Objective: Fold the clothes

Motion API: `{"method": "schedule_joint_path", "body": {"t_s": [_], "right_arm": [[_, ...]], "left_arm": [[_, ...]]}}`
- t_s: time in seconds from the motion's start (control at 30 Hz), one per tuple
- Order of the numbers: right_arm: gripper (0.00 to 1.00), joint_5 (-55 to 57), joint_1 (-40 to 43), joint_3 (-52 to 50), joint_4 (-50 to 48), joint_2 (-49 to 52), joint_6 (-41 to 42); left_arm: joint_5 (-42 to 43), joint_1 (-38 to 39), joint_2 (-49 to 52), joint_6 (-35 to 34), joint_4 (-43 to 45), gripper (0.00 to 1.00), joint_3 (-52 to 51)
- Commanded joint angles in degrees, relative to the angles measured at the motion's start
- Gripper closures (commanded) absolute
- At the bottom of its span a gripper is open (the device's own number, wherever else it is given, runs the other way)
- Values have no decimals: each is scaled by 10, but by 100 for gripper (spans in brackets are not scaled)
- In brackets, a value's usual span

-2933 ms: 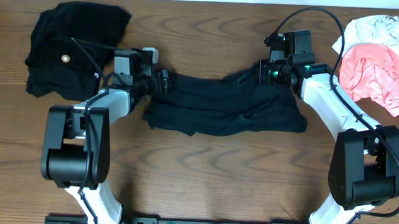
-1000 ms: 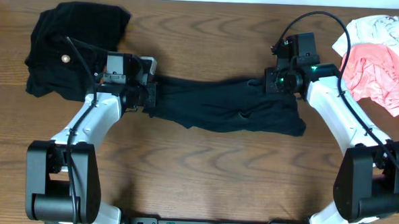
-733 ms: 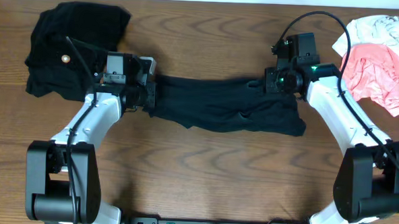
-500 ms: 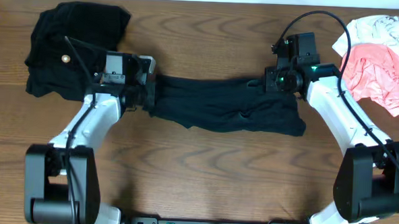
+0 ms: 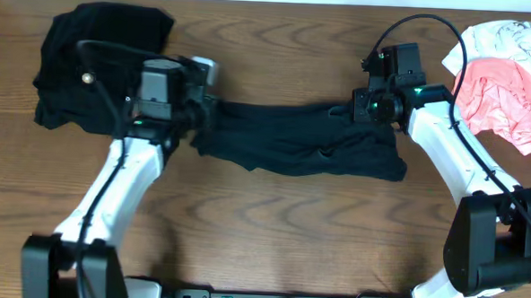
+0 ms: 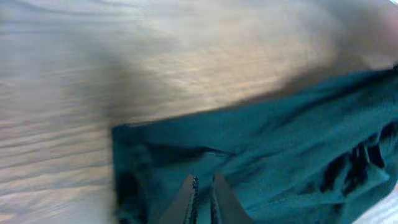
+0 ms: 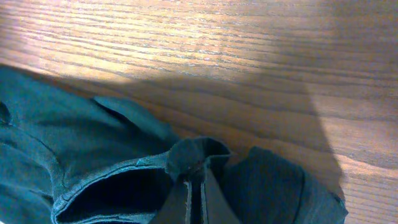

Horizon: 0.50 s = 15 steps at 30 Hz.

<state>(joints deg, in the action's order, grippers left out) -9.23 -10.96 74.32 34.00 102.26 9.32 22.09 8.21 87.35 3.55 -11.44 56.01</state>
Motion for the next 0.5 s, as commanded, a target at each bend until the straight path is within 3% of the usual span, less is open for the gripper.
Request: {"method": "schedule_joint_path", "body": {"t_s": [0.0,0.23,0.47], "right_arm": [[99,5,-4,7,-1,-10,-8],[99,5,-4,7,-1,-10,-9],[99,18,-4,7,-1,-10,-8]], "left_arm": [[-3,18,55,23,5,92,1],[-45,23,139,28,13,94,1],[-85,23,162,26,3,94,0]]}}
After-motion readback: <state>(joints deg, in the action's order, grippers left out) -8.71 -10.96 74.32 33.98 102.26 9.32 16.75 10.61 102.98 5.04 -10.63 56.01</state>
